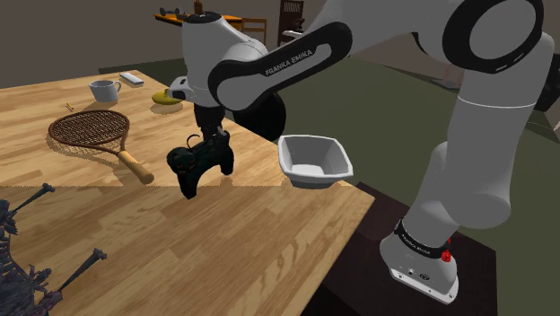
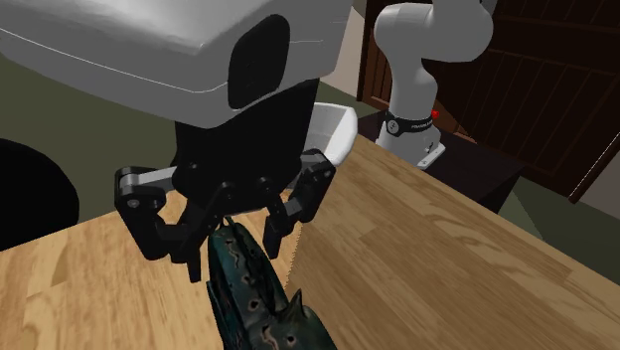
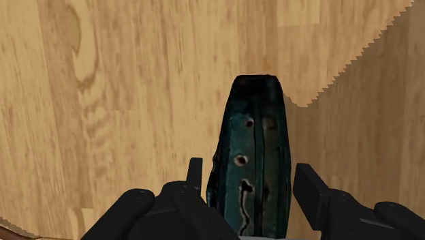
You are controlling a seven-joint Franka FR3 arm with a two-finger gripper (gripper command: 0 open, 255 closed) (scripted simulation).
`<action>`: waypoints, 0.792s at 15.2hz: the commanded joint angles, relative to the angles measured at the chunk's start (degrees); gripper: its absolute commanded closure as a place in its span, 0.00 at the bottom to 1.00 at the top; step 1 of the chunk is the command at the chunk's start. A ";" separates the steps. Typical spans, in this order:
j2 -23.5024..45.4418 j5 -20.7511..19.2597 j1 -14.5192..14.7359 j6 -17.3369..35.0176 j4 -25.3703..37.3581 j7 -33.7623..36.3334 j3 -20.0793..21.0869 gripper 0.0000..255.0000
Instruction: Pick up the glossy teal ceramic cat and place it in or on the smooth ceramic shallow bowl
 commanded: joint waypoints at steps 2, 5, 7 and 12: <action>-0.78 0.41 -0.06 -1.75 1.07 -0.54 0.09 1.00; -1.47 0.82 -0.07 -3.79 2.48 -1.08 0.19 1.00; -1.88 1.07 -0.07 -5.16 3.48 -1.42 0.25 1.00; -2.70 1.61 -0.04 -8.66 6.25 -2.23 0.37 1.00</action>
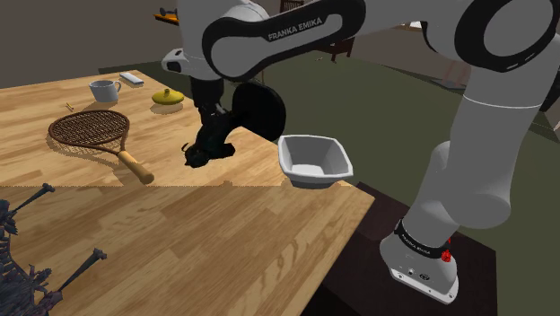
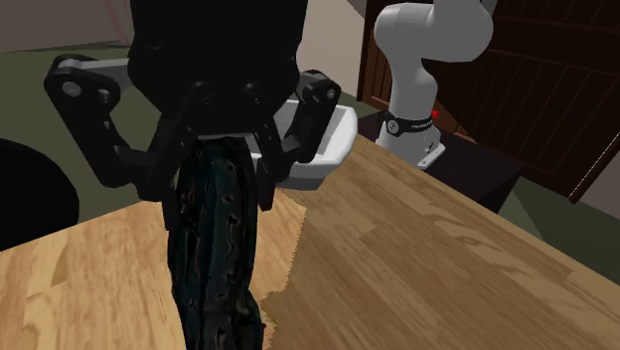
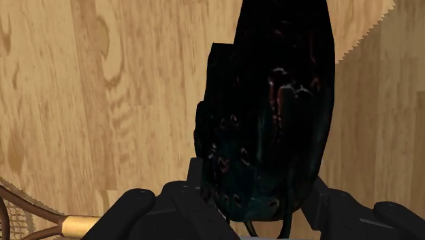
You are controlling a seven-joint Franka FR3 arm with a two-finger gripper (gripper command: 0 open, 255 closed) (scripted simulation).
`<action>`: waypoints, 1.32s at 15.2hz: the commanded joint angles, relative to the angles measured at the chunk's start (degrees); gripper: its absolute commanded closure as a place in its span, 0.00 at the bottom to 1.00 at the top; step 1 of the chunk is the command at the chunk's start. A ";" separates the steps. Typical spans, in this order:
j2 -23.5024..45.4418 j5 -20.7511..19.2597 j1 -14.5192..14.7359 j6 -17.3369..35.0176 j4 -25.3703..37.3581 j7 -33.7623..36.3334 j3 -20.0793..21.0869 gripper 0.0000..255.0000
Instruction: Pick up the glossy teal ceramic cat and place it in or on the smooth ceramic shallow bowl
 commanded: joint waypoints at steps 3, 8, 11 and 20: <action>-0.57 0.37 0.02 -2.75 2.32 -0.63 0.08 1.00; -0.90 0.72 0.10 -6.41 5.70 -1.35 0.17 1.00; -0.95 0.88 0.17 -8.65 7.94 -1.75 0.22 1.00; -2.84 1.58 -0.18 -13.99 11.62 -3.43 0.11 1.00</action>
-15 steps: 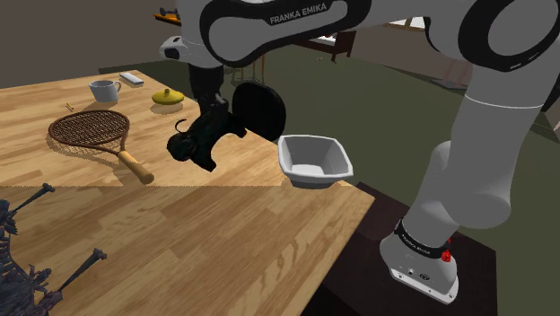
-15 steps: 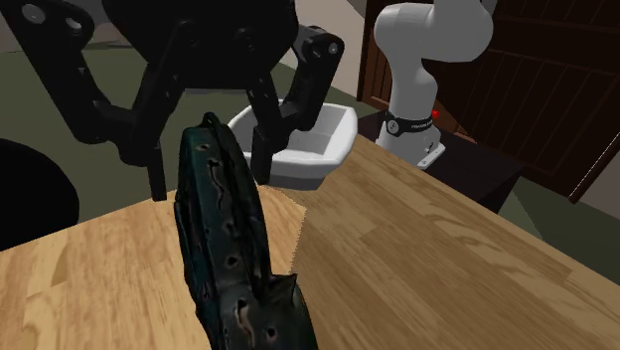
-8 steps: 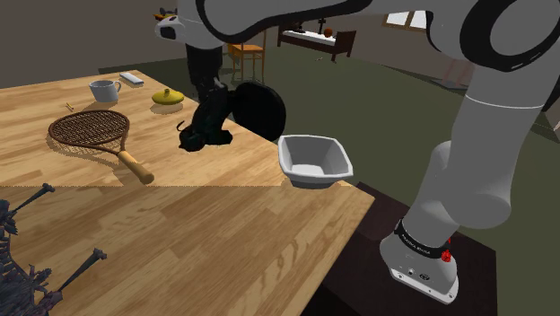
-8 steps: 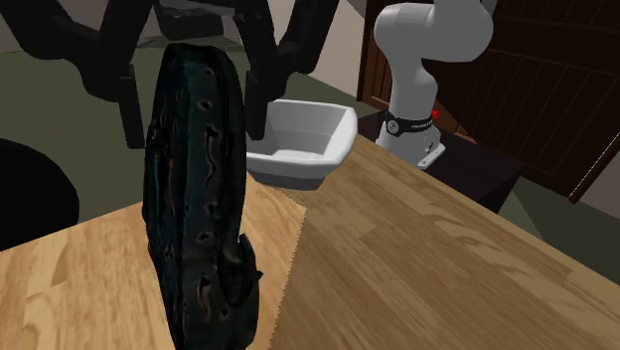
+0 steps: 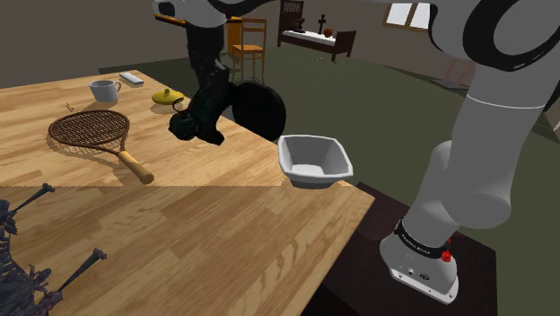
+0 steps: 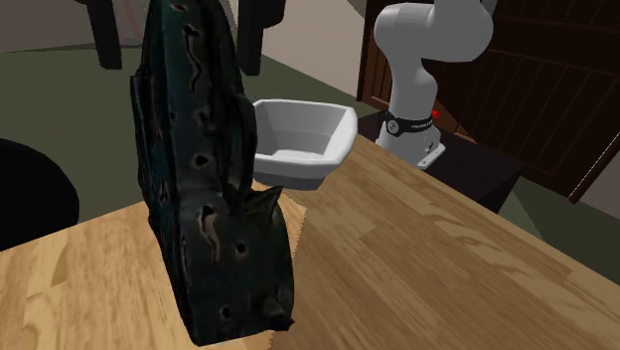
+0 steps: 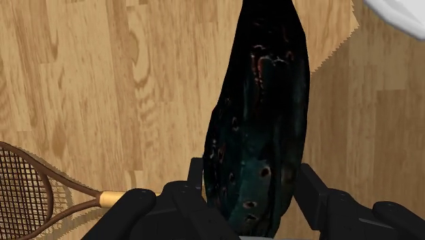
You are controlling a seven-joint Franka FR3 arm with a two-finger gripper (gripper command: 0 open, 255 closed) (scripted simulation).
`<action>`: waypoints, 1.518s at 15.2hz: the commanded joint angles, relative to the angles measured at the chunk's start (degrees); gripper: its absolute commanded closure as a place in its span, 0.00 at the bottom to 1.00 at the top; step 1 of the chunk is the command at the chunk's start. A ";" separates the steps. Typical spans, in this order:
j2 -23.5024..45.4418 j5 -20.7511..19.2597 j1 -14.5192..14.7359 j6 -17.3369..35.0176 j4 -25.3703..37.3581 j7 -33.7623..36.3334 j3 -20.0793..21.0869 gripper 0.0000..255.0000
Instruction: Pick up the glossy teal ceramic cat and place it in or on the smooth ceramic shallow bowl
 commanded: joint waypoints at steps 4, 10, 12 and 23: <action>-10.24 2.12 -2.38 2.23 -11.55 -3.71 -1.53 1.00; -22.40 3.87 -4.41 3.37 -23.91 -9.02 -4.52 1.00; -26.20 4.13 -4.95 3.28 -27.34 -10.88 -5.71 1.00; -45.24 2.53 -8.05 -0.52 -41.09 -21.52 -13.41 1.00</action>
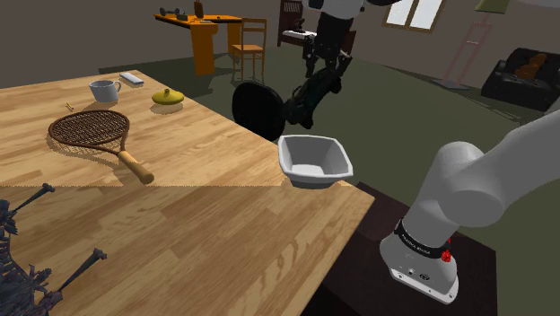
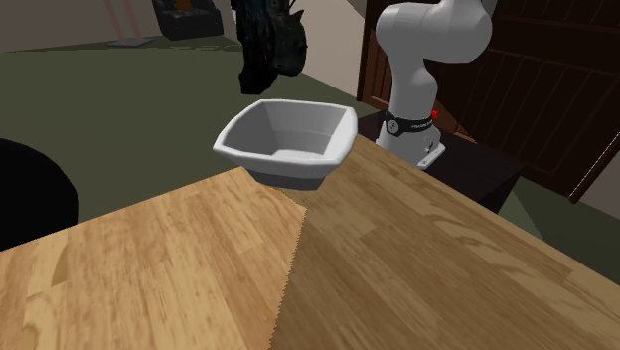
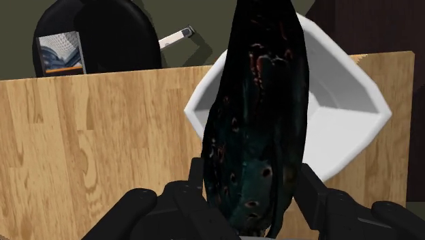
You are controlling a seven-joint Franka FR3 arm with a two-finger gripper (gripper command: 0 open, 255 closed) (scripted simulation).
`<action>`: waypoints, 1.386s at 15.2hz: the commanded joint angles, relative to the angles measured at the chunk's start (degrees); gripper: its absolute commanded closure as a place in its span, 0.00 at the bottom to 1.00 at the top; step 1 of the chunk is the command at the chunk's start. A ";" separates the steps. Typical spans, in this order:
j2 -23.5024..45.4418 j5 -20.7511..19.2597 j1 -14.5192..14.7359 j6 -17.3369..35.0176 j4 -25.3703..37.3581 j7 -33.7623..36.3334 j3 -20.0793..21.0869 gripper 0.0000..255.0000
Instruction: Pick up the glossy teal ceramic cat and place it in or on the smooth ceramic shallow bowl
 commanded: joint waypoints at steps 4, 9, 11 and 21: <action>-7.57 -1.62 -1.49 -2.09 -4.78 -4.18 -3.13 1.00; -8.37 -1.97 -1.60 1.46 -9.16 -3.72 -3.40 1.00; -8.61 -2.12 -1.65 2.90 -10.85 -3.53 -3.51 1.00; -9.04 -2.99 -1.97 10.36 -18.78 -2.59 -4.12 1.00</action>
